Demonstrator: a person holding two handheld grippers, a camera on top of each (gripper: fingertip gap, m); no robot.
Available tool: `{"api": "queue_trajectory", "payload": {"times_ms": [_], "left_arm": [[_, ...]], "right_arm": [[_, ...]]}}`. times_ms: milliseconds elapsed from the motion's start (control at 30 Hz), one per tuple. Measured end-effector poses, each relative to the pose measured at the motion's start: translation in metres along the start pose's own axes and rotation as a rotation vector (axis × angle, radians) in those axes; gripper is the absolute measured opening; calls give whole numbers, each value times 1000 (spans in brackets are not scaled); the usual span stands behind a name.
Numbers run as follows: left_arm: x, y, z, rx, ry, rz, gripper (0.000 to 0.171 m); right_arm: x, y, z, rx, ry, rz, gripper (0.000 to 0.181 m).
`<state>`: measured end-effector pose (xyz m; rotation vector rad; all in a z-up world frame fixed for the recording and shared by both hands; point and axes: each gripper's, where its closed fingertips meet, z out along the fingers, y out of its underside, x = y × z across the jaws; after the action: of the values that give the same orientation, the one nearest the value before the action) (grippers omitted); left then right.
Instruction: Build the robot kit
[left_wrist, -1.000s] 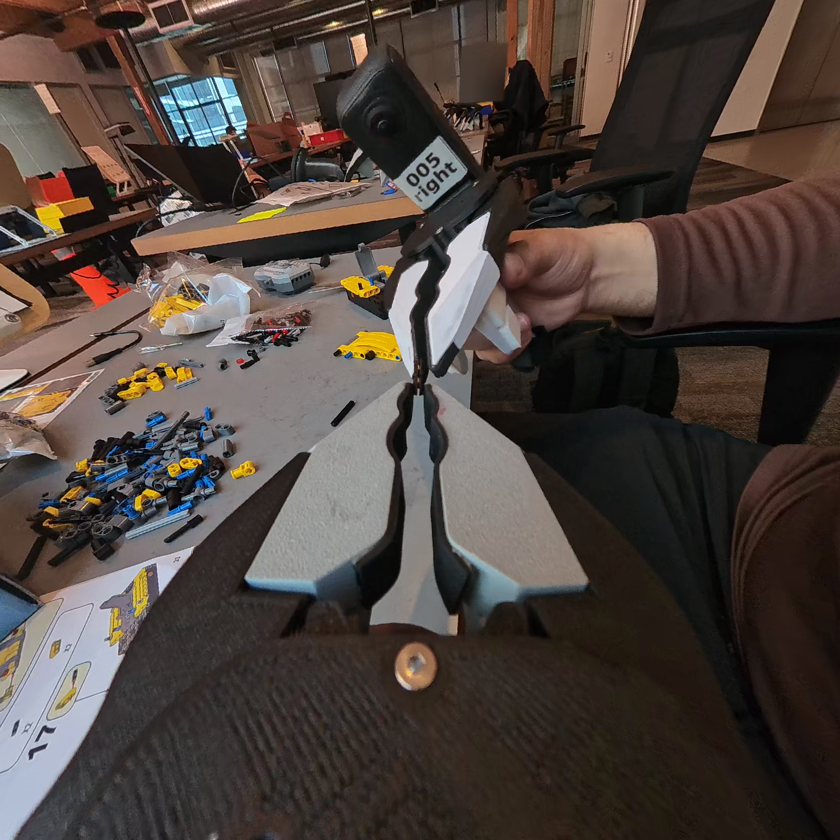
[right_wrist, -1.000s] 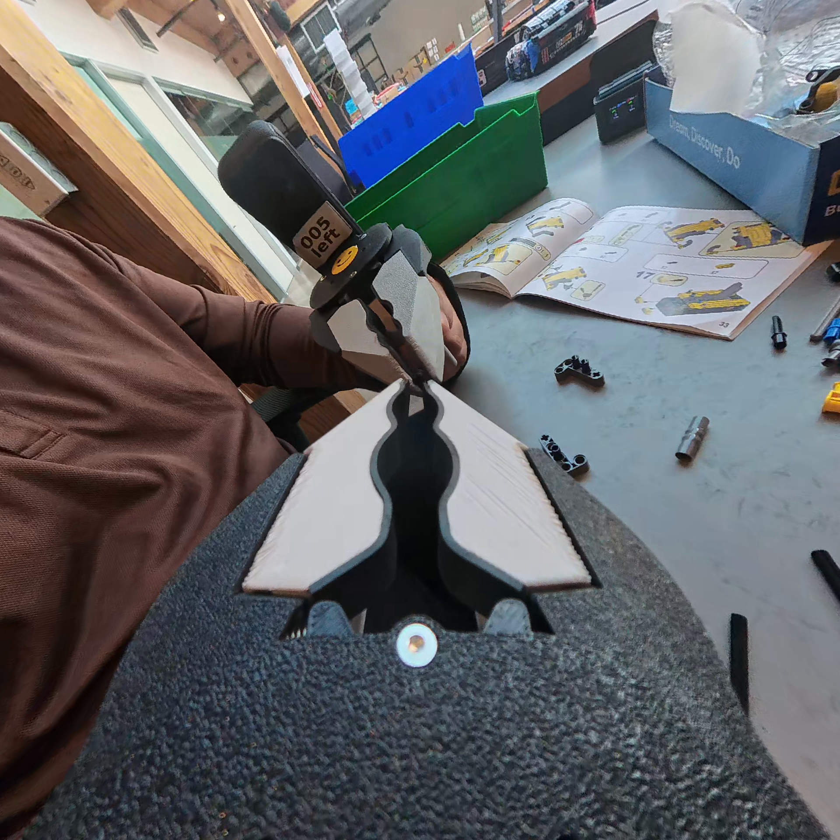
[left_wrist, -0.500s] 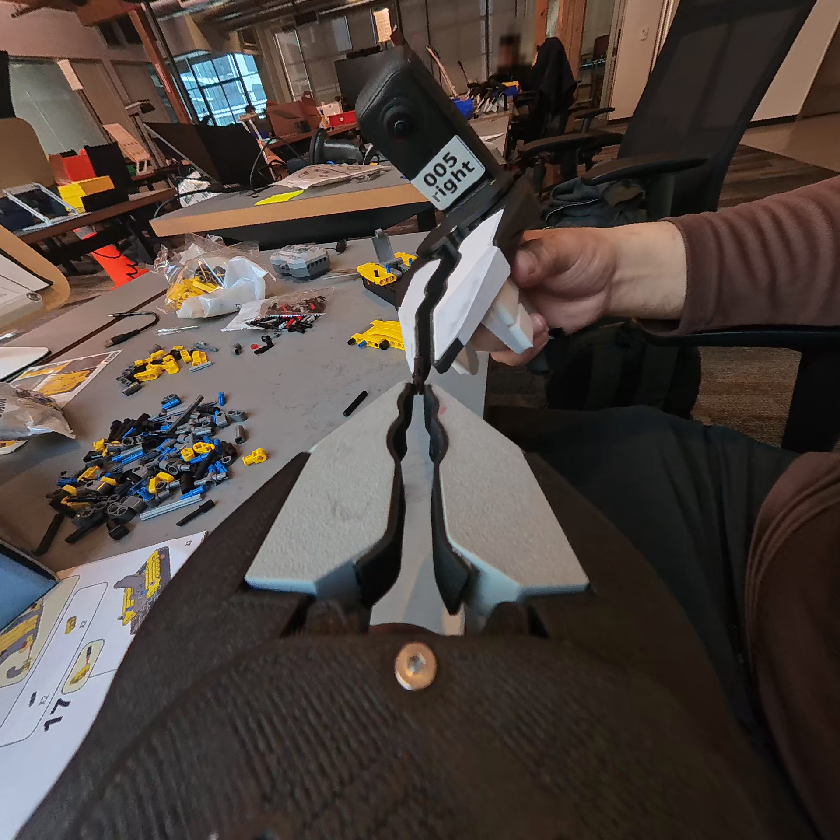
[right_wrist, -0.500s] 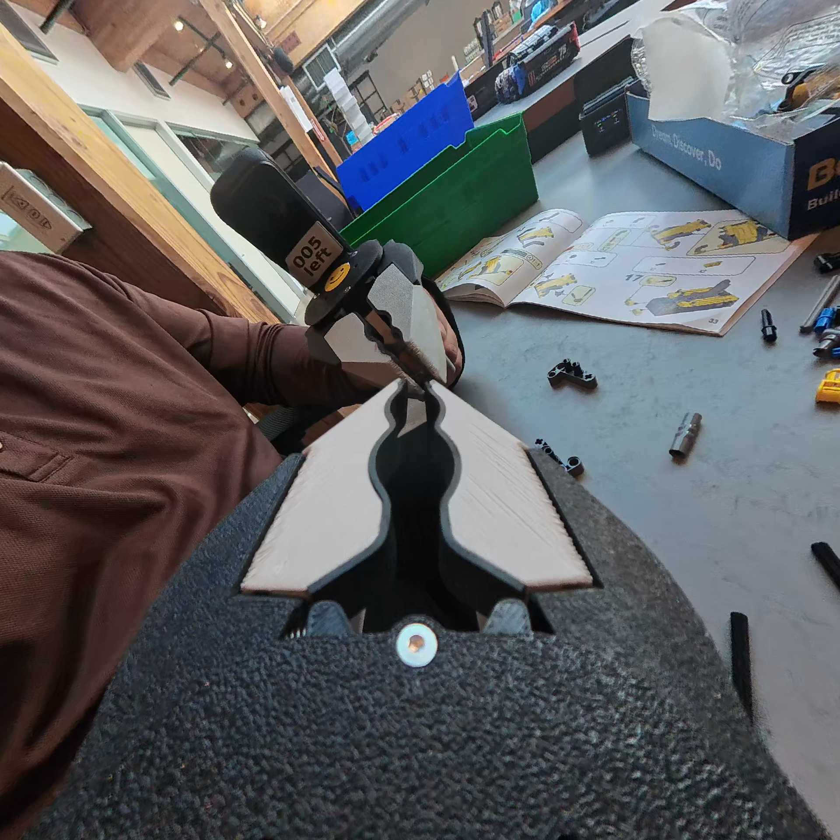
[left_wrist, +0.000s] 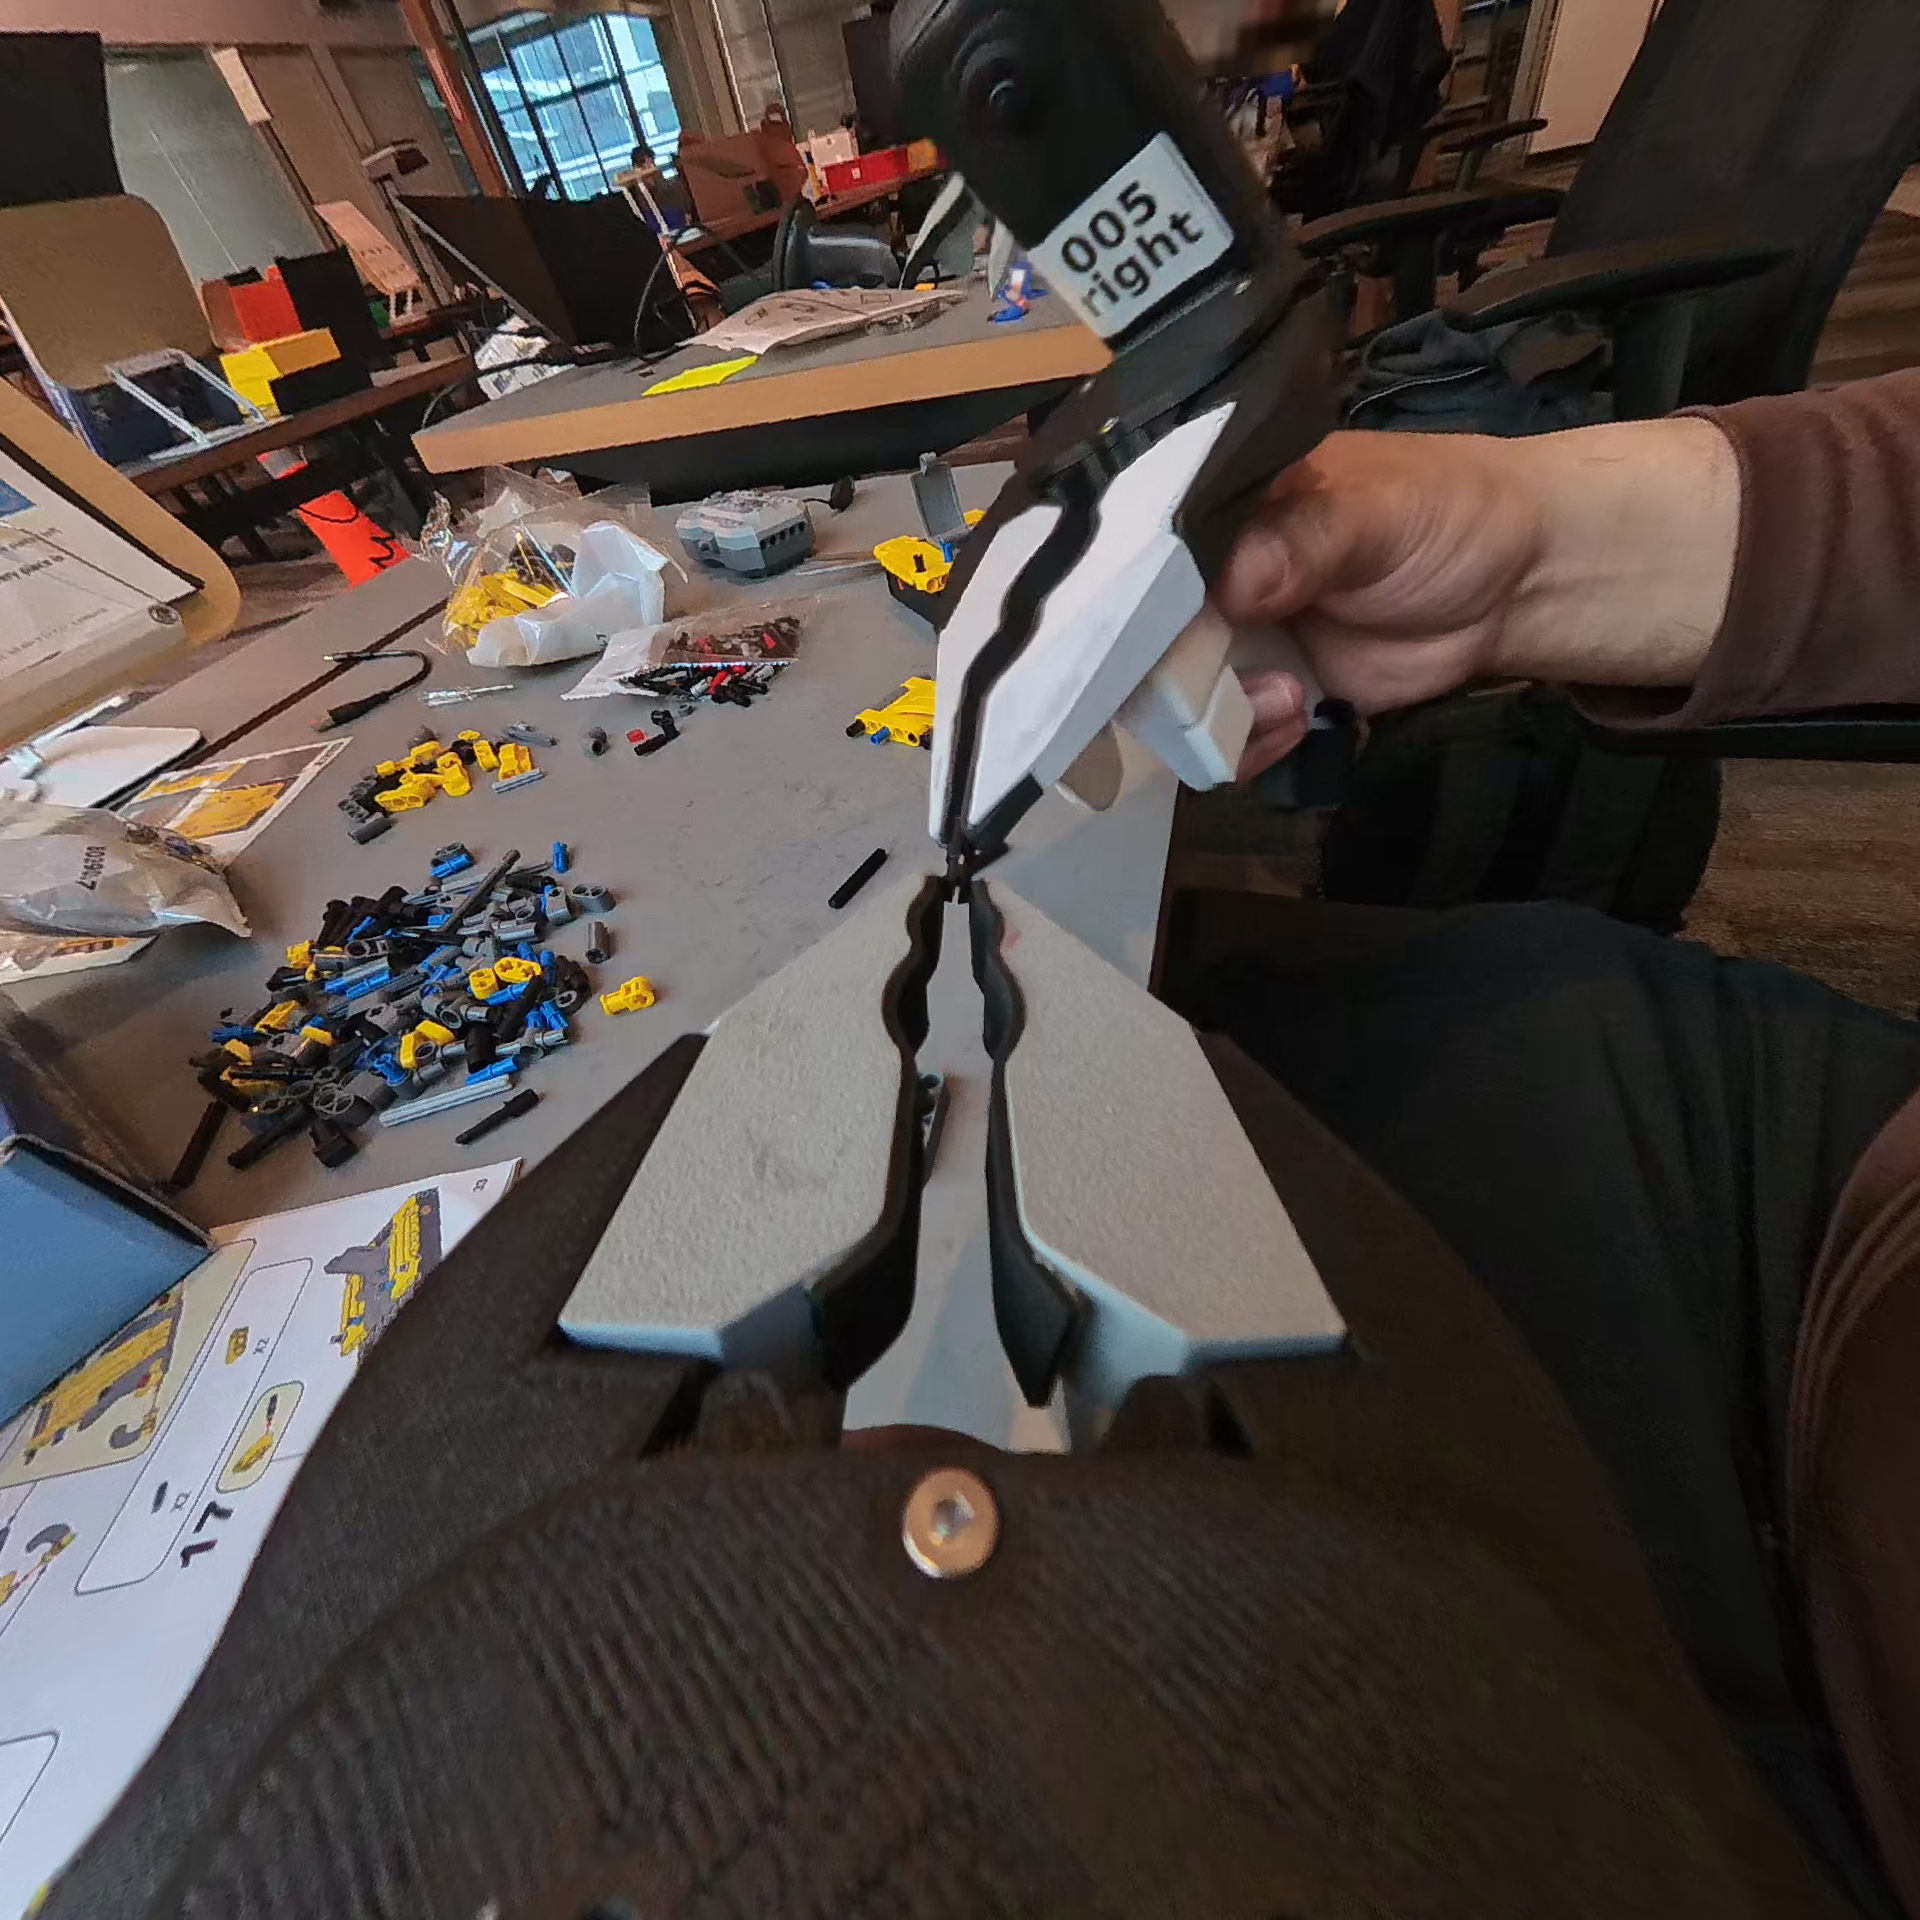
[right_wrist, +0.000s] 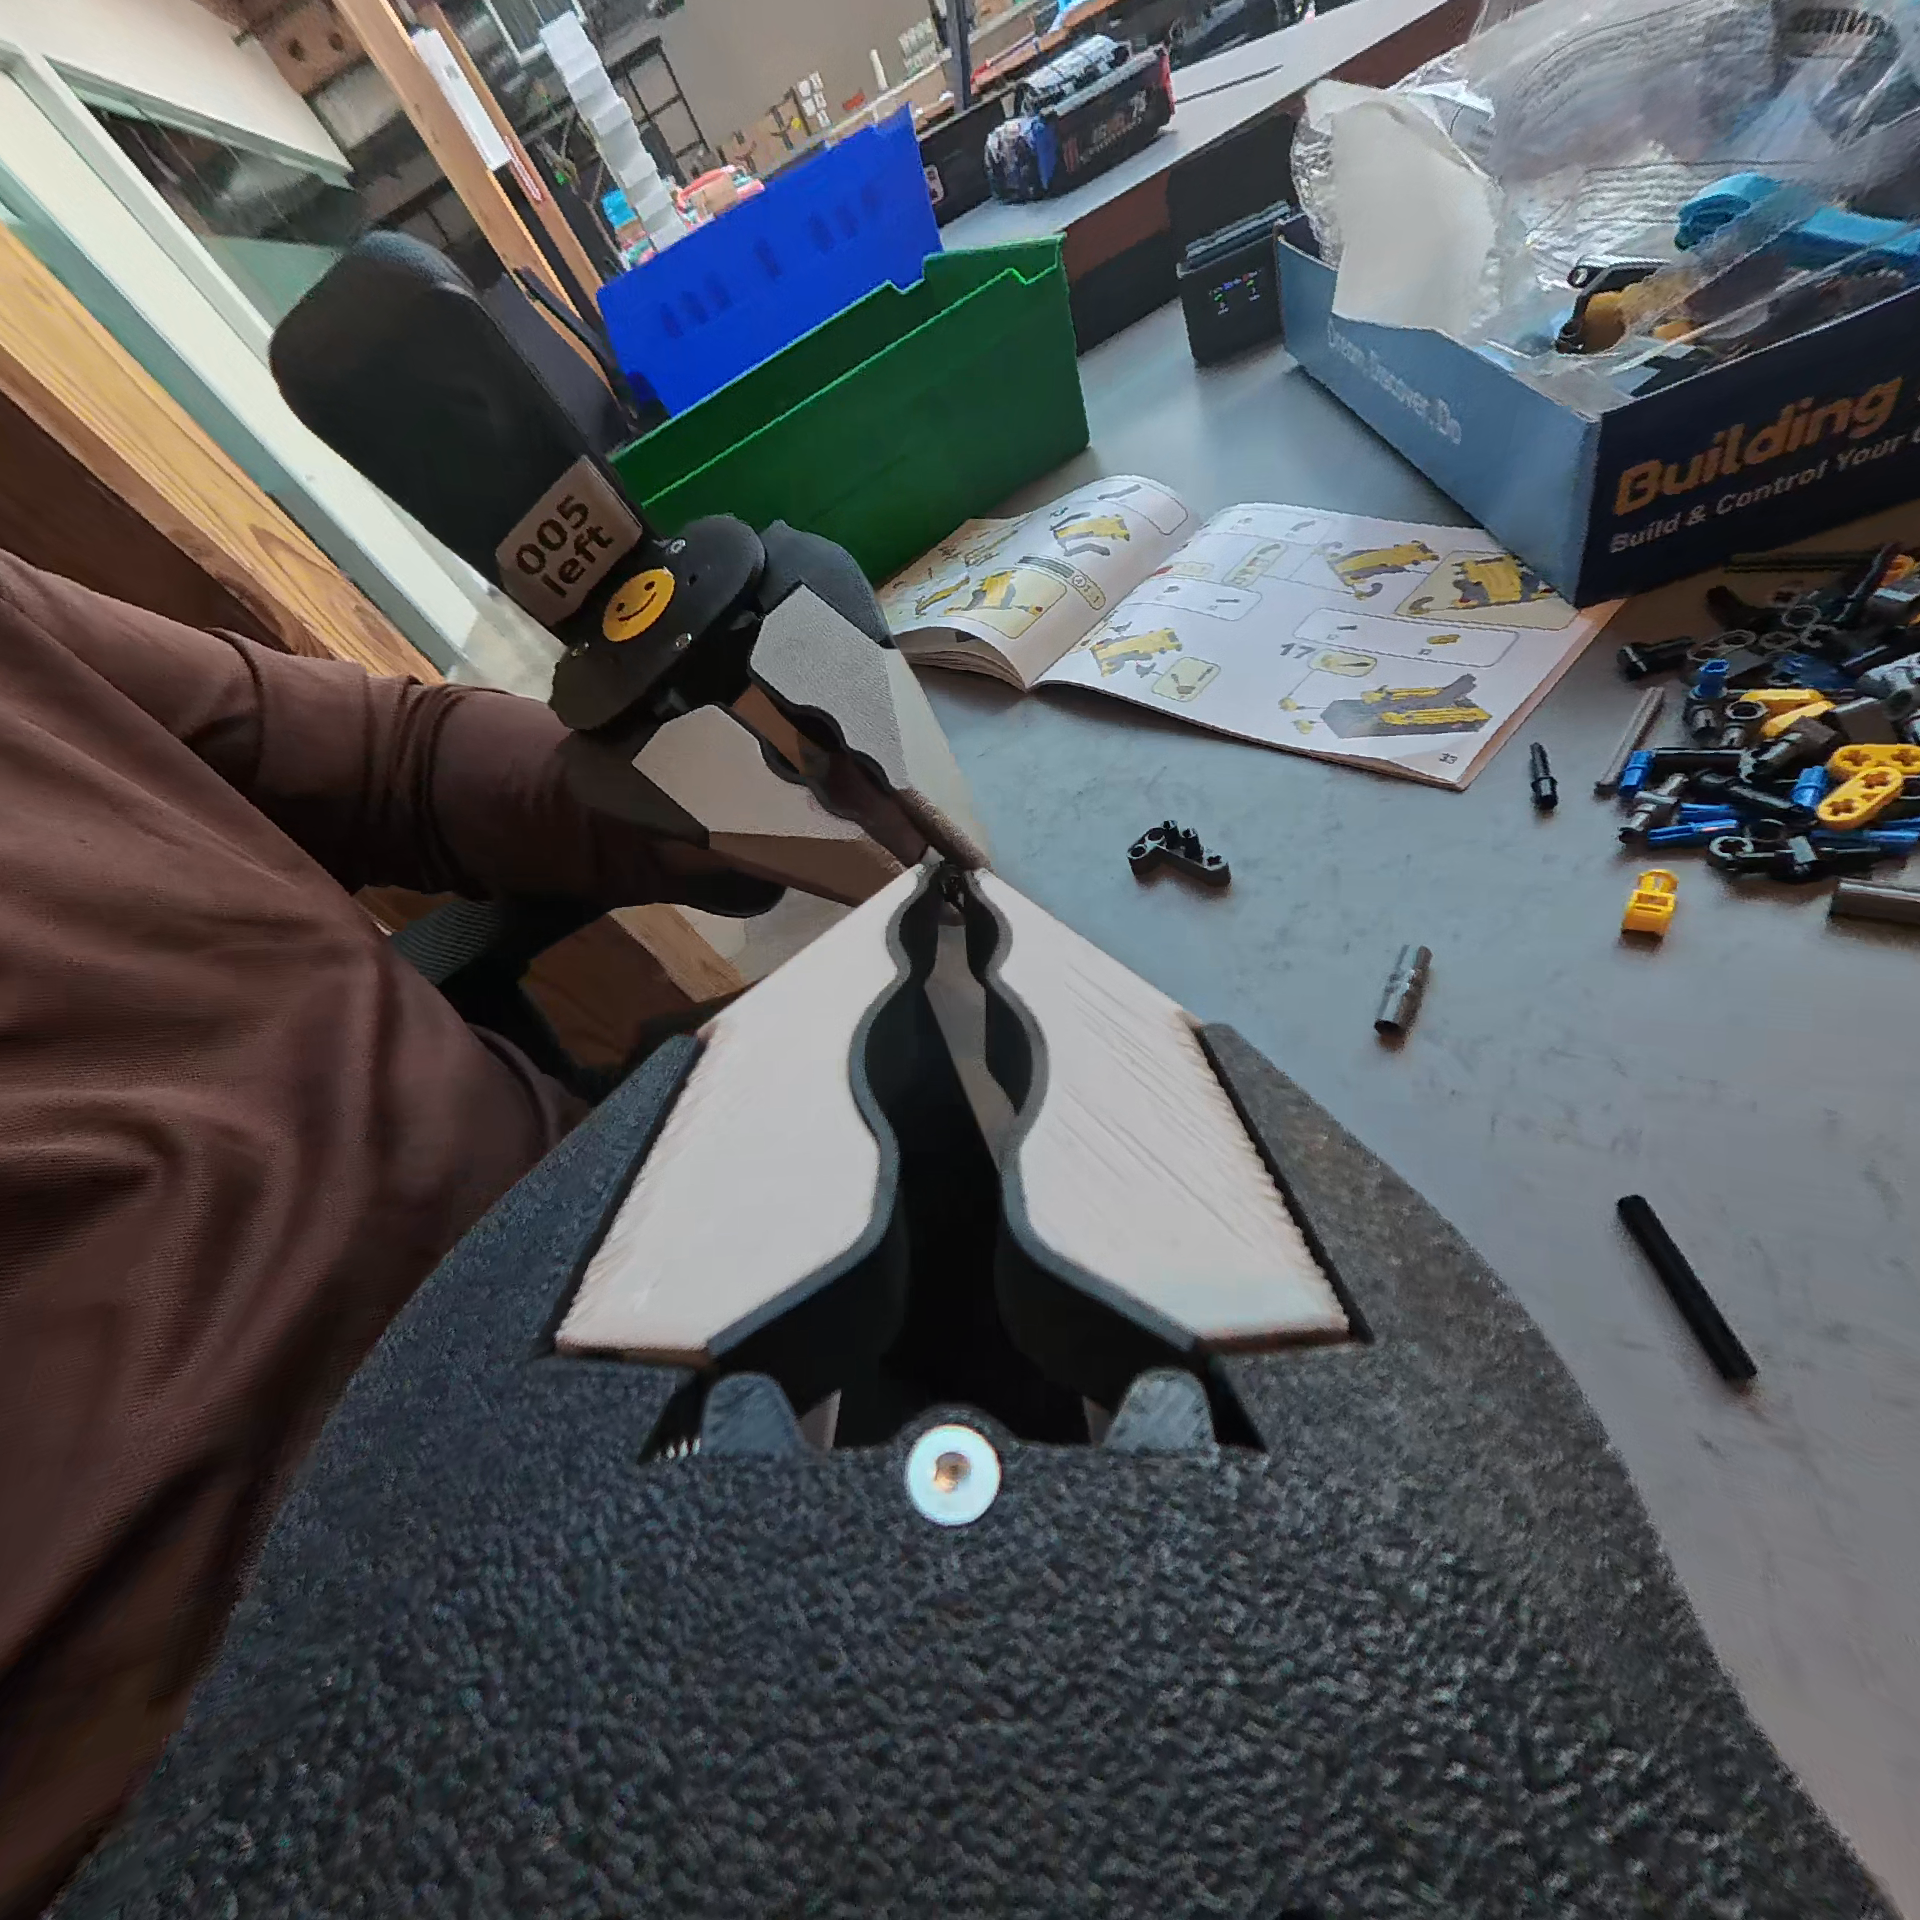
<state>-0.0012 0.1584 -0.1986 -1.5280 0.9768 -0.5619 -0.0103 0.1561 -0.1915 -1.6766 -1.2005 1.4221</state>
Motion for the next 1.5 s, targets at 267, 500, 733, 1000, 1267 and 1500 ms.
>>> {"api": "queue_trajectory", "payload": {"times_ms": [267, 500, 733, 1000, 1267, 1500], "left_arm": [[-9, 43, -3, -275, 85, -132, 26], [-12, 76, -1, -482, 94, -161, 23], [-6, 84, 3, -546, 110, -135, 4], [27, 77, 12, -517, 185, -135, 5], [14, 79, 15, -522, 93, -171, 5], [26, 75, 20, -501, 113, -131, 2]], "right_arm": [[26, 21, -3, -159, 209, -105, 3], [35, 37, 11, -309, 302, -173, 3], [35, 43, 20, -420, 365, -298, 3], [42, 44, -10, -372, 451, -212, 3], [38, 71, -17, -451, 422, -152, 4], [51, 66, 3, -481, 438, -205, 3]]}}
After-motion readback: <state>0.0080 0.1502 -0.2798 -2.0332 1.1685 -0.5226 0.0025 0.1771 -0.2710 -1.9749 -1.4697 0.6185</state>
